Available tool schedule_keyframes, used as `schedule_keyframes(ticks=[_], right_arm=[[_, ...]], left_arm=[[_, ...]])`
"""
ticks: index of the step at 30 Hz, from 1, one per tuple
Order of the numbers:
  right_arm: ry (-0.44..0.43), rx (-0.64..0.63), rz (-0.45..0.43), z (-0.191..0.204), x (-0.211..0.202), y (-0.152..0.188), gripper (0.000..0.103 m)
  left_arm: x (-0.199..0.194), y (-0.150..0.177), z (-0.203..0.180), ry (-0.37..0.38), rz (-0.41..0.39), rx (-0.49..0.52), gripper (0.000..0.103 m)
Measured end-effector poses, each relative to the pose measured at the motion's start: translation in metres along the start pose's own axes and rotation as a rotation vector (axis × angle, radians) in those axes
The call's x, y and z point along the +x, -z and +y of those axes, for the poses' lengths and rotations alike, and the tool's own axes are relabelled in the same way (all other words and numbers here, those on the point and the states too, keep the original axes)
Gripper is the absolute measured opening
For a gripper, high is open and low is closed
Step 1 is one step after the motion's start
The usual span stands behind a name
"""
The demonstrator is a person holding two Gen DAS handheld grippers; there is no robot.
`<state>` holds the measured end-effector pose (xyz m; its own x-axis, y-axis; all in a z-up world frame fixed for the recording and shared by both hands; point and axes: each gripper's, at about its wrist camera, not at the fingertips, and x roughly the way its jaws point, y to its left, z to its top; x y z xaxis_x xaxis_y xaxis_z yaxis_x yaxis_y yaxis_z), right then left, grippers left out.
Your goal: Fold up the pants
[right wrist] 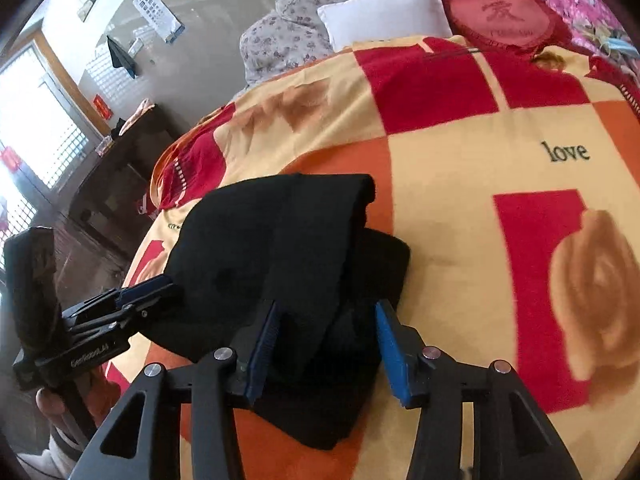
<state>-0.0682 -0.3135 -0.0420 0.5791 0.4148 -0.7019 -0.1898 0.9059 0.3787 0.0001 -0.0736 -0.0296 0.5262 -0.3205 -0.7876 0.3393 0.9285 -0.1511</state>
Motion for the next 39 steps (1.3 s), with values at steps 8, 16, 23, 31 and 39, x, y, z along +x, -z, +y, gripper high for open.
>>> schedule_keyframes(ticks=[8,16,23,31,39], right_arm=[[-0.015,-0.104,-0.003,0.027,-0.026,0.010,0.011],[0.006,-0.011,0.001,0.004,-0.017,0.011,0.034],[-0.042,0.088,-0.040,-0.012,-0.022,0.004,0.052],[-0.083,0.164,0.003,-0.019,-0.001,0.007,0.066],[-0.153,0.216,0.028,-0.027,0.019,0.007,0.075]], left_arm=[[-0.002,0.000,0.000,0.006,0.012,-0.006,0.040],[-0.002,-0.002,0.001,0.015,0.022,-0.012,0.040],[-0.010,-0.007,0.014,0.019,0.025,-0.054,0.040],[-0.015,-0.010,0.054,0.111,-0.005,-0.202,0.072],[0.008,-0.010,0.061,0.177,0.066,-0.230,0.072]])
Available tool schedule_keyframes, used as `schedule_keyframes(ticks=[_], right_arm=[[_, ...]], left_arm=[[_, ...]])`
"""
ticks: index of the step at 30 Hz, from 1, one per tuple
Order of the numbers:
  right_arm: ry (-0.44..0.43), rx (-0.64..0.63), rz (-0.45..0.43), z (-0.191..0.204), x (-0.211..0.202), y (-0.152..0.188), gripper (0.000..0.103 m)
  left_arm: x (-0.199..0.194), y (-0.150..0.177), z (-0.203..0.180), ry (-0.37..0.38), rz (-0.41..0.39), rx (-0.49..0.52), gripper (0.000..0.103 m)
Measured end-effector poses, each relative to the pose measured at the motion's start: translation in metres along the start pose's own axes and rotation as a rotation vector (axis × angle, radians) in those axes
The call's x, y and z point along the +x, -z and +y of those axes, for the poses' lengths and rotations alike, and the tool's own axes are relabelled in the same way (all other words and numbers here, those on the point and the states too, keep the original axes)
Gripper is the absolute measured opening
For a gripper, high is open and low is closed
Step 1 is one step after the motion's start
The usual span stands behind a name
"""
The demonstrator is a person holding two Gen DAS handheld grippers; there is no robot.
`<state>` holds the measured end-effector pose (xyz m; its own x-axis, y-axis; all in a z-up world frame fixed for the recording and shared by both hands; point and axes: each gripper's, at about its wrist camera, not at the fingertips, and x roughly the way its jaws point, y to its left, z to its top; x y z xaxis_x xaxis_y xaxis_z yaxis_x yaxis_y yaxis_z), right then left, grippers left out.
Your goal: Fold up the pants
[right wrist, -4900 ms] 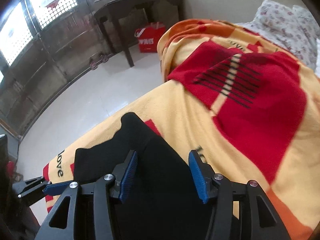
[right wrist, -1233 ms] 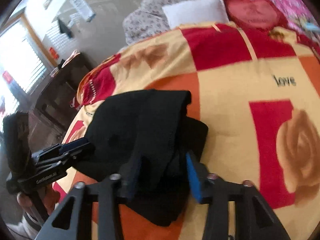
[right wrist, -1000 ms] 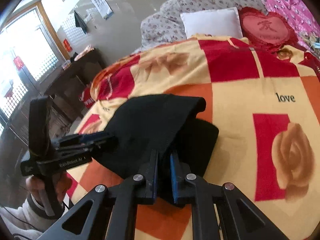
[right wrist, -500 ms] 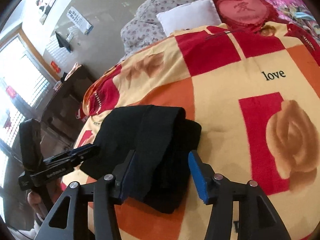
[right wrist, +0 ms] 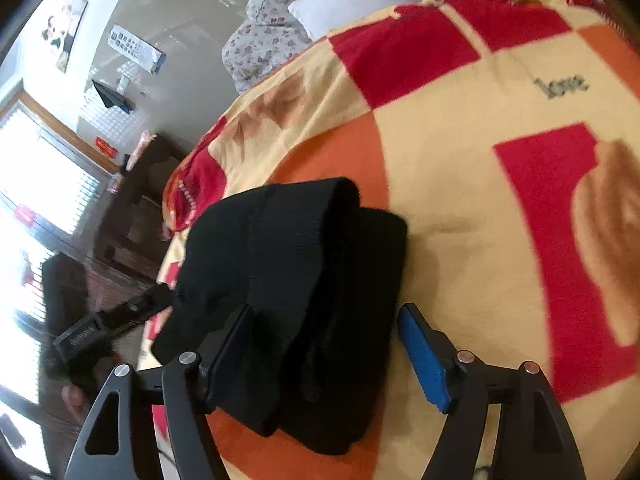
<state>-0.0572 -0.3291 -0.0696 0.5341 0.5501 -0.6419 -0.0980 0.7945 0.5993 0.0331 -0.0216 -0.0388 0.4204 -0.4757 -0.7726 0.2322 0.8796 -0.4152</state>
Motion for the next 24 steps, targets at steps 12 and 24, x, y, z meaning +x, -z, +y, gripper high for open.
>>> schedule_keyframes(ticks=[12,24], right_arm=[[0.021,-0.144,-0.059,0.032,0.001,-0.008,0.077],[0.085,-0.252,-0.122,0.069,0.023,-0.065,0.065]], left_arm=[[0.010,0.002,-0.023,0.026,0.004,0.046,0.082],[-0.006,-0.044,-0.027,-0.024,-0.098,0.082,0.082]])
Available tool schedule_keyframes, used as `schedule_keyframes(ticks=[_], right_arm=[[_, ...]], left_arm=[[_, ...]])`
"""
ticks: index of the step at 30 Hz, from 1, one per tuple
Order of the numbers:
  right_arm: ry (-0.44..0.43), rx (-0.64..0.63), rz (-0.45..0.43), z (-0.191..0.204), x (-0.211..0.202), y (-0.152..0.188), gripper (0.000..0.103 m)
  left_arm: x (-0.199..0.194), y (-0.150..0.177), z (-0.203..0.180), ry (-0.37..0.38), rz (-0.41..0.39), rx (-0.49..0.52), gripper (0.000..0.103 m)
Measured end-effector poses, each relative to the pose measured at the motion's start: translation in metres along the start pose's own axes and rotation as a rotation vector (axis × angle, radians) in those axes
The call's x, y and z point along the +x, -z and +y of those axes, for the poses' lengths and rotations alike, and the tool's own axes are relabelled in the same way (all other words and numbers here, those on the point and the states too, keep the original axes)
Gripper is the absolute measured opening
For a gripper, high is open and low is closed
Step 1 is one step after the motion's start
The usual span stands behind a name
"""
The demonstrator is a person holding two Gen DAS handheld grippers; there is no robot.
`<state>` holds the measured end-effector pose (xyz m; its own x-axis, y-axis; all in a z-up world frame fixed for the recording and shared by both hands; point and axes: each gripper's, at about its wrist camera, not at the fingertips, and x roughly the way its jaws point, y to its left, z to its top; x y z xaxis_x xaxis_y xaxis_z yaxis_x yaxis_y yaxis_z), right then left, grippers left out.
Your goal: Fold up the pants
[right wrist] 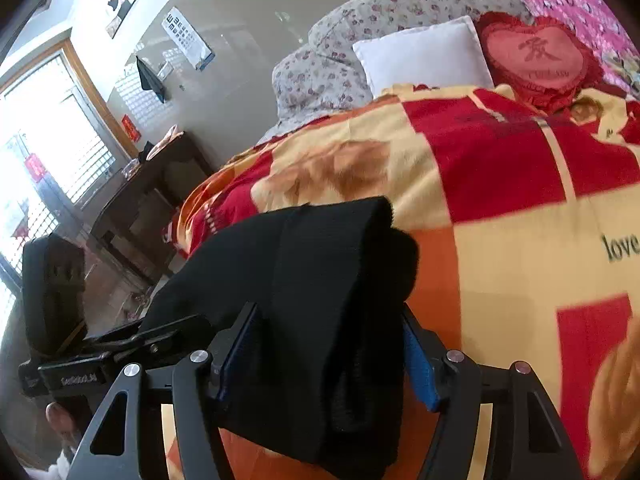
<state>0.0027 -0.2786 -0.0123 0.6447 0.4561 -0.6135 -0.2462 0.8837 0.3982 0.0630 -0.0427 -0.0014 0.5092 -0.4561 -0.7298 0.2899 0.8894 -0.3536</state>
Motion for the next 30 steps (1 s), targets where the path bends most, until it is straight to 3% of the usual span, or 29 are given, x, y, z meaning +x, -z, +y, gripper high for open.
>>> schedule_keyframes(ticks=[4,6,8,15,21,26,30], right_arm=[[0.136,-0.020,0.097,-0.013,0.039,-0.005,0.065],[0.127,0.002,0.117,-0.021,0.042,-0.004,0.065],[0.121,-0.005,0.077,-0.017,0.029,-0.004,0.065],[0.079,-0.106,-0.007,0.023,-0.005,-0.013,0.065],[0.077,-0.174,0.051,0.043,0.020,-0.009,0.065],[0.148,-0.164,0.120,0.027,0.057,-0.010,0.060],[0.168,-0.168,0.134,0.019,0.075,-0.014,0.060]], left_arm=[[0.022,-0.002,0.023,-0.118,0.028,-0.031,0.082],[0.029,0.000,0.039,-0.175,0.053,-0.060,0.082],[0.026,0.002,0.048,-0.142,0.060,-0.094,0.082],[0.006,-0.001,0.028,-0.193,-0.009,-0.031,0.082],[0.020,-0.005,0.008,-0.240,-0.005,0.028,0.082],[0.041,-0.006,0.003,-0.320,0.018,0.084,0.082],[0.049,-0.009,0.004,-0.325,0.018,0.093,0.084]])
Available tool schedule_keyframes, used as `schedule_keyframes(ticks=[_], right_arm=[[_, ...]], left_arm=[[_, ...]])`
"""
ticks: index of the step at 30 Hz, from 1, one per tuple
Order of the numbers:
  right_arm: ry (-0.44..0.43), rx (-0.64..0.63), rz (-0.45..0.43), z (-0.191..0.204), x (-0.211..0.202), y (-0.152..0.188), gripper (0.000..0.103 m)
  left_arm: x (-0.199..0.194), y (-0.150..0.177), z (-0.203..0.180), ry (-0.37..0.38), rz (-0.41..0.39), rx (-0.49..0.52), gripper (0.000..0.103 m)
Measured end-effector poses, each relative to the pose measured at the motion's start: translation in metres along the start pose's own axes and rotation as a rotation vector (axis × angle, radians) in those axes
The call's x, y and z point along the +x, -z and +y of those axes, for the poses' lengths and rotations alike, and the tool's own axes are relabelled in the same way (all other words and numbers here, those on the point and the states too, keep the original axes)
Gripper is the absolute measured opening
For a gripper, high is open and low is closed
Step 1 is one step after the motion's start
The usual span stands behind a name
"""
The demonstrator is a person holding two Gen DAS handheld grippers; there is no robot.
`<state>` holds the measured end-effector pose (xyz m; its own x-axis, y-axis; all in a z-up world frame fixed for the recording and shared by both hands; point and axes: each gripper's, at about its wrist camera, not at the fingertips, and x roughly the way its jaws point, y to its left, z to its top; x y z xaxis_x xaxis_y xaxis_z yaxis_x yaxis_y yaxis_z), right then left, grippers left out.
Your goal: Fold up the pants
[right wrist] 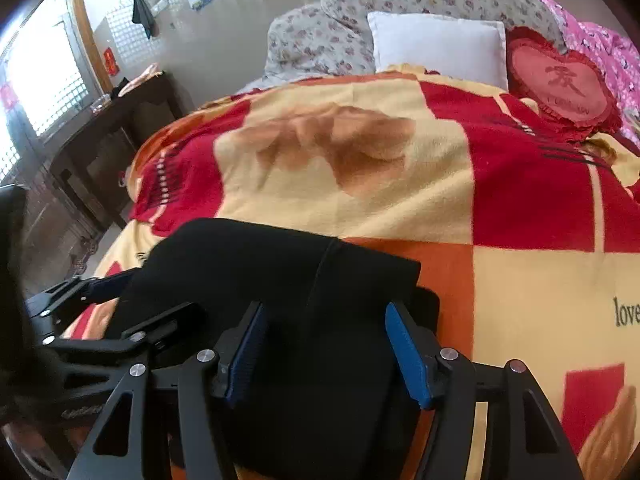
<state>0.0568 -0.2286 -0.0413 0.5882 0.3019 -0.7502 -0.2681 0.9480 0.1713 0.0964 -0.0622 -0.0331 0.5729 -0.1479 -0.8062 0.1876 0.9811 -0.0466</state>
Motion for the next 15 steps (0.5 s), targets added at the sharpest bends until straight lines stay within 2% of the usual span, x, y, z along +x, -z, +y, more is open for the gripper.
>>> schedule_keyframes(ticks=[5,10,15], right_arm=[[0.006,-0.005,0.005,0.001,0.003,-0.007,0.060],[-0.011,0.005,-0.019,0.003,-0.025,0.004,0.060],[0.034,-0.004,-0.019,0.005,-0.046,0.023,0.060]], left_arm=[[0.005,-0.004,0.006,0.019,0.020,-0.033,0.086],[-0.006,0.002,0.005,0.020,0.016,-0.032,0.086],[-0.018,0.012,0.008,0.036,0.012,-0.054,0.086]])
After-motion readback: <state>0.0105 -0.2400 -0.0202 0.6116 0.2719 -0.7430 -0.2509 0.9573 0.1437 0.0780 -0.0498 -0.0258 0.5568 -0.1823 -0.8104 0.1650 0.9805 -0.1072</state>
